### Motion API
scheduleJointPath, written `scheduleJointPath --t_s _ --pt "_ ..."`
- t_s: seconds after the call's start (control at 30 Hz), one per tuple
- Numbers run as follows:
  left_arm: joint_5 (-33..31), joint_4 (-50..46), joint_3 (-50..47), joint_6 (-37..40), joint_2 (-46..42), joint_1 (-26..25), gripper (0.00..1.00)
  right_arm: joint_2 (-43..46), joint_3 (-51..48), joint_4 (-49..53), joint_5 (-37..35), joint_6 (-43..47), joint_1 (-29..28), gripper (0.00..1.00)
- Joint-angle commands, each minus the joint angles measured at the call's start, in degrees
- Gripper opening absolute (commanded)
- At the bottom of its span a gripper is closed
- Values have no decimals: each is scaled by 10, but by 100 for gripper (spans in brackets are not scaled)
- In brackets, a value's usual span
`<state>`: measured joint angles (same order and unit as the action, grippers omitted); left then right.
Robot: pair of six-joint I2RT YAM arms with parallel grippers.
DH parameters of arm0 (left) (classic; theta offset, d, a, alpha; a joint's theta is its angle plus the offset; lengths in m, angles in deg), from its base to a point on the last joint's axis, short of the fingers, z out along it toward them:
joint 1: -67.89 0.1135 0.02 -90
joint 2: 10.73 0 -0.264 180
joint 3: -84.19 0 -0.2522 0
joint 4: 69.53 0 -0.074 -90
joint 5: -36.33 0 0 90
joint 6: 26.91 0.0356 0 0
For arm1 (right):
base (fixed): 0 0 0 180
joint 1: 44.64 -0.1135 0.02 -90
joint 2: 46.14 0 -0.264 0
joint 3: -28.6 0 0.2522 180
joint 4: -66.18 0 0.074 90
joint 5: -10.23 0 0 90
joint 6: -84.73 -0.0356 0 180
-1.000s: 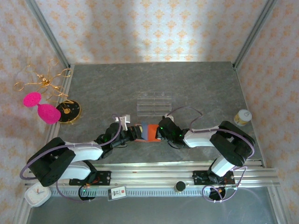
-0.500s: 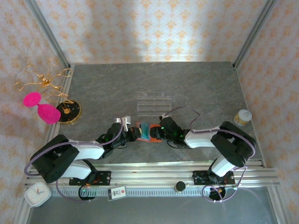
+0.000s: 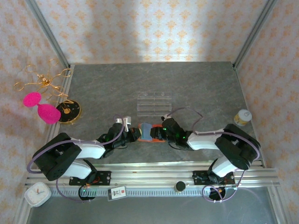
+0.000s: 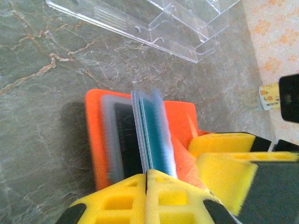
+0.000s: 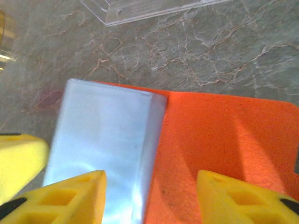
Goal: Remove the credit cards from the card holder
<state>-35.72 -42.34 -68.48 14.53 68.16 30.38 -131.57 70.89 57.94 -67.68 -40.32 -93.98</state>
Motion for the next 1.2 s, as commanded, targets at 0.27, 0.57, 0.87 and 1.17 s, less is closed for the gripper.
scheduleJointPath --t_s 0.27,0.57,0.87,1.17 --pt "23 27 19 -6 25 -3 6 8 43 29 -37 21 -28 64" --pt "27 28 17 -9 22 -5 6 -105 130 130 -103 42 -58 64" --pt "22 31 6 -16 12 -4 5 -176 157 206 -158 36 -71 53" --pt "-76 -124 11 29 -125 3 15 -177 202 249 -219 73 -103 62"
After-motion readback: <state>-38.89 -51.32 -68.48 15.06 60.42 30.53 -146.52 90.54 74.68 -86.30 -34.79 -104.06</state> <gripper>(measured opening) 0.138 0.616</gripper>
